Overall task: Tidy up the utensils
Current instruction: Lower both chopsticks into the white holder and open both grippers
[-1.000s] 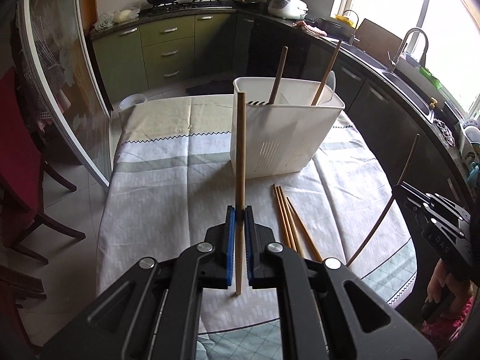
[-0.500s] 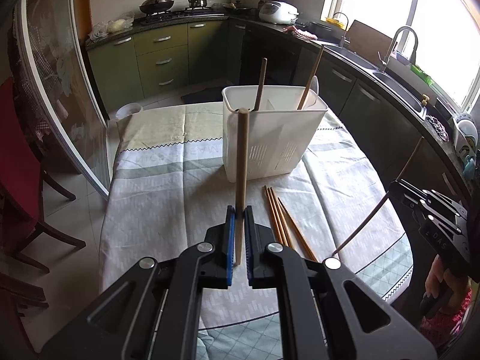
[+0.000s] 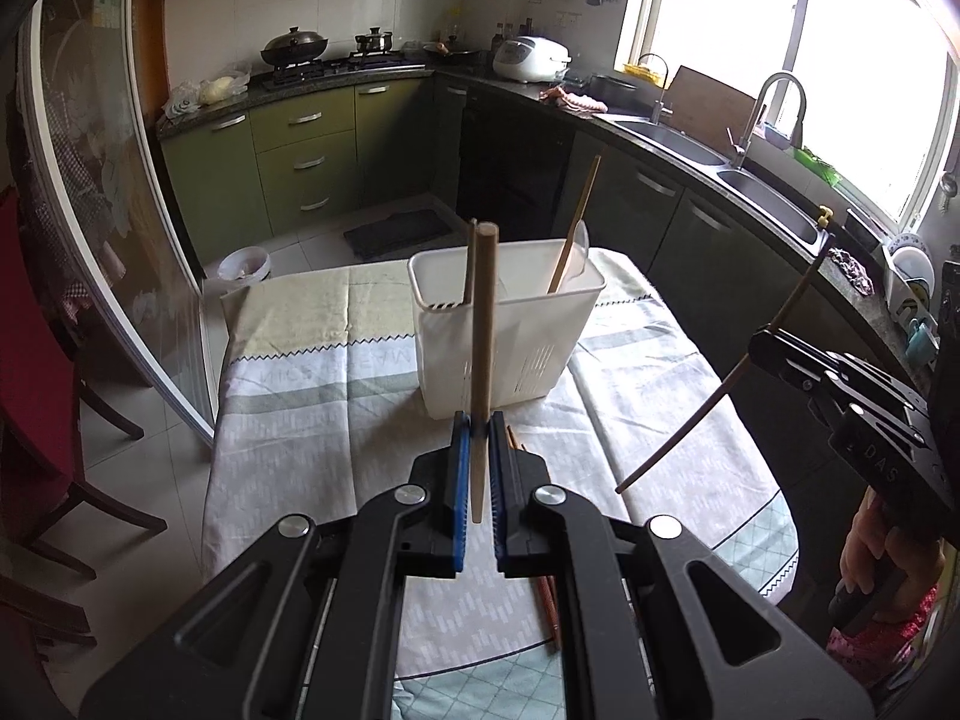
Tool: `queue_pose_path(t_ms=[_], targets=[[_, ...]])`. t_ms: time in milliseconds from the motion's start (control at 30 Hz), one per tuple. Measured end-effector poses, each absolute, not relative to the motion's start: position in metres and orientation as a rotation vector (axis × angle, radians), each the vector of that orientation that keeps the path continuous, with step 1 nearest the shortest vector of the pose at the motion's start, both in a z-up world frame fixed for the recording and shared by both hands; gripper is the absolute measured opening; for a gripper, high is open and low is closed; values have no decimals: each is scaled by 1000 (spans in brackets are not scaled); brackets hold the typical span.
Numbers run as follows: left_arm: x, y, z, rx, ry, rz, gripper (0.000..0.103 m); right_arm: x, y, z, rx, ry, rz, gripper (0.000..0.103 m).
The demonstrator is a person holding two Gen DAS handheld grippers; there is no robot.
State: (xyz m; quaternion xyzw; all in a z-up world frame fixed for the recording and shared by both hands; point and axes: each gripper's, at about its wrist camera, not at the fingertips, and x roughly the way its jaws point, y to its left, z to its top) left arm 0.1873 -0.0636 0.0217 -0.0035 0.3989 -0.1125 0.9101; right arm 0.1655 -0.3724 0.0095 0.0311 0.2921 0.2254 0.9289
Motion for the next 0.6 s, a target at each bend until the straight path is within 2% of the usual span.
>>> queue_pose_path(t_ms=[367, 600], targets=[[196, -93, 118, -4, 591, -284, 6, 183, -361, 98, 100, 420, 480, 7], [234, -102, 140, -40, 512, -265, 6, 227, -350, 121, 124, 349, 442, 7]])
